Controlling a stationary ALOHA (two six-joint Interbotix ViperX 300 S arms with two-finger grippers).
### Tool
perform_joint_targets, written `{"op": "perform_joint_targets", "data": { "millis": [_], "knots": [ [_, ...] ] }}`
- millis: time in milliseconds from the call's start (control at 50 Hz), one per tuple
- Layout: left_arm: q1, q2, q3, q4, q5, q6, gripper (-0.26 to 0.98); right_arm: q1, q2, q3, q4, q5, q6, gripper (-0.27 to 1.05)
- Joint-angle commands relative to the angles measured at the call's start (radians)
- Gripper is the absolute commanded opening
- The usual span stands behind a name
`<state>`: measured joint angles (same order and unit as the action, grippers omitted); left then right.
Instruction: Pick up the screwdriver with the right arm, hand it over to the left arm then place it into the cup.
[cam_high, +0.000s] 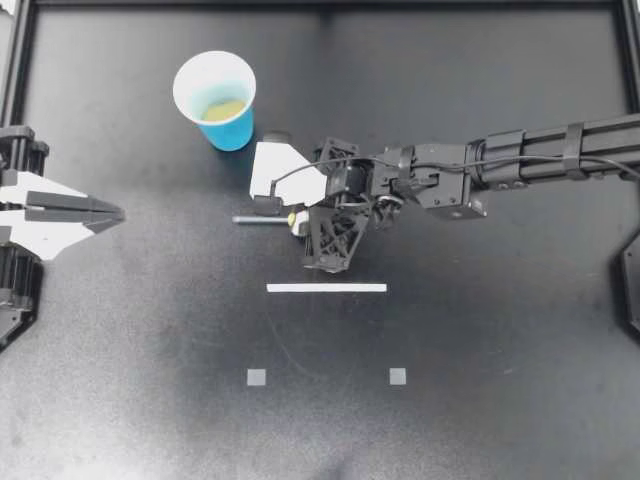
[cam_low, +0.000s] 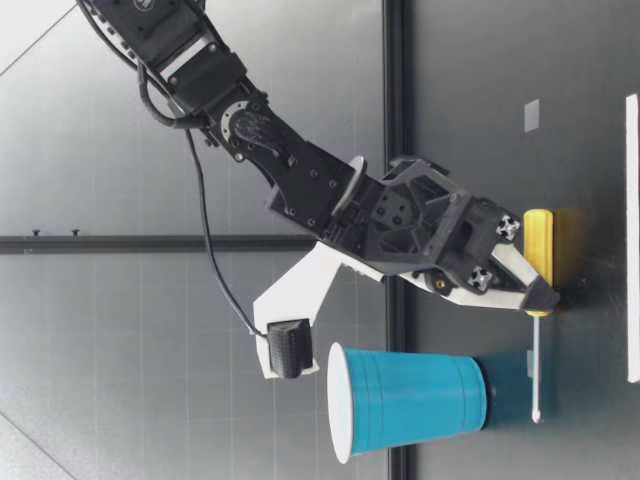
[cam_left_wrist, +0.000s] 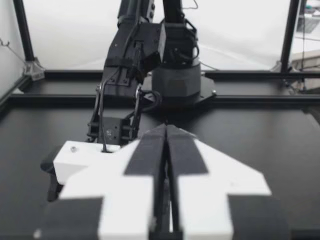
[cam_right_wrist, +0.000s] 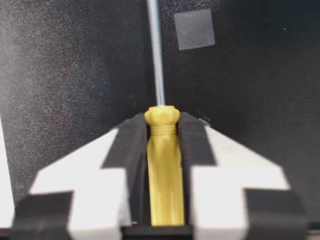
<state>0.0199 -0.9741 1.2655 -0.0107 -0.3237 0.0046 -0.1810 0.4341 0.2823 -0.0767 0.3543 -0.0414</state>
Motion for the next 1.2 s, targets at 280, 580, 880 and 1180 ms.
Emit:
{"op": "perform_joint_targets", "data": {
  "millis": [280,580,880,1180],
  "knots": [
    [0.003,0.023,0.021,-0.005,-0.094,-0.008,0.26,0.005,-0.078,-0.002,0.015,-0.006,0.000,-0.01],
    [0.003,0.091,0.020,-0.009,-0.140,-0.012,0.65,0.101,-0.252,0.121,0.052,-0.193,0.052,-0.01],
    [0.002,0.195,0.002,-0.029,-0.288,-0.020,0.66,0.178,-0.430,0.399,0.060,-0.834,0.199,-0.01],
    [0.002,0.333,-0.032,-0.023,-0.454,-0.104,0.66,0.198,-0.463,0.499,0.058,-1.223,0.242,-0.01]
  ]
}}
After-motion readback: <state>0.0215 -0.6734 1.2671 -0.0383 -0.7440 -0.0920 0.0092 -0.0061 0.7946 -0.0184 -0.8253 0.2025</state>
